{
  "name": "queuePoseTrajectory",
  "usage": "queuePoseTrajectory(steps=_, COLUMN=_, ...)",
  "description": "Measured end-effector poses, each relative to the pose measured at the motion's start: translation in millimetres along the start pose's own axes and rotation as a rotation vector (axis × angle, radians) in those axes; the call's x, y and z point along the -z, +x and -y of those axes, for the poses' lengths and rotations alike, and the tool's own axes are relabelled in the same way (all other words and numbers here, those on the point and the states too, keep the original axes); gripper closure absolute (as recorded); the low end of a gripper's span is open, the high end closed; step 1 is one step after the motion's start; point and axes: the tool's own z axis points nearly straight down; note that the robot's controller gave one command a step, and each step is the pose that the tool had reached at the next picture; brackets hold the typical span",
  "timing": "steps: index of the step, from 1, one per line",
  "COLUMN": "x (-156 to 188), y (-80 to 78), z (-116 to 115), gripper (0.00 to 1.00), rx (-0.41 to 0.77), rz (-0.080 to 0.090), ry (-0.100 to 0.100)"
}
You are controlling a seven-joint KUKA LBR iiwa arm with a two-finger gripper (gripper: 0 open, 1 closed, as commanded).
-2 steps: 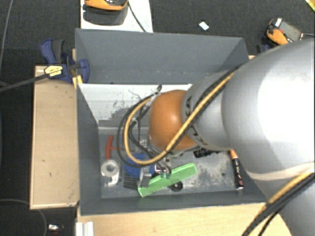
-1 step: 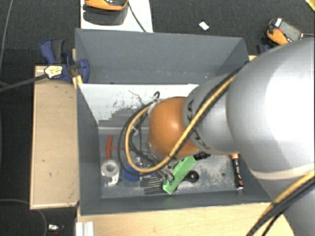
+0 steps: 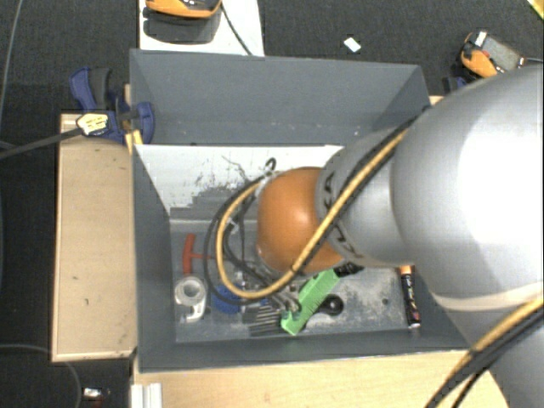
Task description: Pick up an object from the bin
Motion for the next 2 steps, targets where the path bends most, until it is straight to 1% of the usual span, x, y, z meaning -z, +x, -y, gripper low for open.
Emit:
queuePoseTrajectory(steps=1, x=11, y=0.7, z=0, gripper=1.00, rx=0.000, rz=-0.001, ry=0.000)
queuePoseTrajectory(steps=2, x=55, y=1.4, z=0, gripper=1.00, rx=0.002, rz=-0.006, ry=0.001)
